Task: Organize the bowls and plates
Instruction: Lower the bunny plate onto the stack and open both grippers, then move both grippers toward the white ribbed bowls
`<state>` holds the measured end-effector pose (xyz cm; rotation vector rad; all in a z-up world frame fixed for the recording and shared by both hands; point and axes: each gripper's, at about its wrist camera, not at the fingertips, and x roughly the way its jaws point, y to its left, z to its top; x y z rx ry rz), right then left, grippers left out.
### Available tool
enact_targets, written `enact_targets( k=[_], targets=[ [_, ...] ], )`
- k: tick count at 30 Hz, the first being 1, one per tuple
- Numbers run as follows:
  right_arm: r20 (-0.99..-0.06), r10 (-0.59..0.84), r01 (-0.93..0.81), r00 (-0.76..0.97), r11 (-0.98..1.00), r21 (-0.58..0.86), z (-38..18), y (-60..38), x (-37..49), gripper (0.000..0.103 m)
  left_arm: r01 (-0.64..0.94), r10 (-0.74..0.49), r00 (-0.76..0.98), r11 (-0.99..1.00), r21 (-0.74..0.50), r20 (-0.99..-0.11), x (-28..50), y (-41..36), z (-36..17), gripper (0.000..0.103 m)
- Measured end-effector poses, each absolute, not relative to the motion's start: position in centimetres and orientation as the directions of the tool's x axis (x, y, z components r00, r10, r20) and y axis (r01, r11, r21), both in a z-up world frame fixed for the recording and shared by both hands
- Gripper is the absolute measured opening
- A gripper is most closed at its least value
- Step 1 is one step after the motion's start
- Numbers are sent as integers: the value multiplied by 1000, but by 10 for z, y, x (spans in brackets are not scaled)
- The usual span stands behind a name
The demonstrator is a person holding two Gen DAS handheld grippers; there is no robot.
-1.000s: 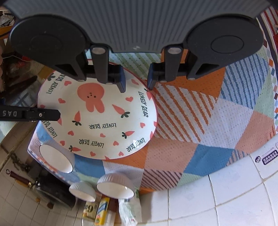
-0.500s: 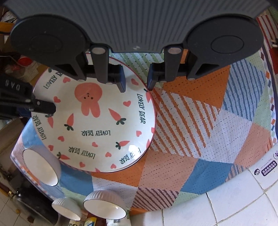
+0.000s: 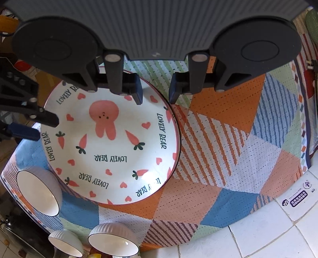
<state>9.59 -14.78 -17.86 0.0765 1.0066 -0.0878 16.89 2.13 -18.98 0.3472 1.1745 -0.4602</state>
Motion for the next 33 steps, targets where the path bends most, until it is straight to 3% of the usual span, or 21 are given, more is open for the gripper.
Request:
enact_targets(
  k=[5,10,13,21,28,33],
  targets=[
    [-773,-30,79,634,996,27,-156,-158,83,56,472,-160,342,881,22,-926,165,26,-174,27],
    [-669,-108,85,736,994,-66,-136,-167,83,59,432,-211,404,902,-18,-890,167,34,-139,28],
    [-643,-108,100,758,994,-49,-126,-177,92,61,420,-234,438,907,-32,-868,175,34,-118,28],
    [-687,-155,140,710,987,-78,-120,-192,134,66,437,-300,535,898,-44,-790,197,23,-84,29],
    [-601,-138,199,787,979,36,-106,-214,163,66,493,-352,560,869,-40,-750,239,-8,-80,32],
    [-592,-127,222,796,971,91,-107,-232,192,68,537,-396,552,842,-51,-734,269,-35,-85,35]
  ],
)
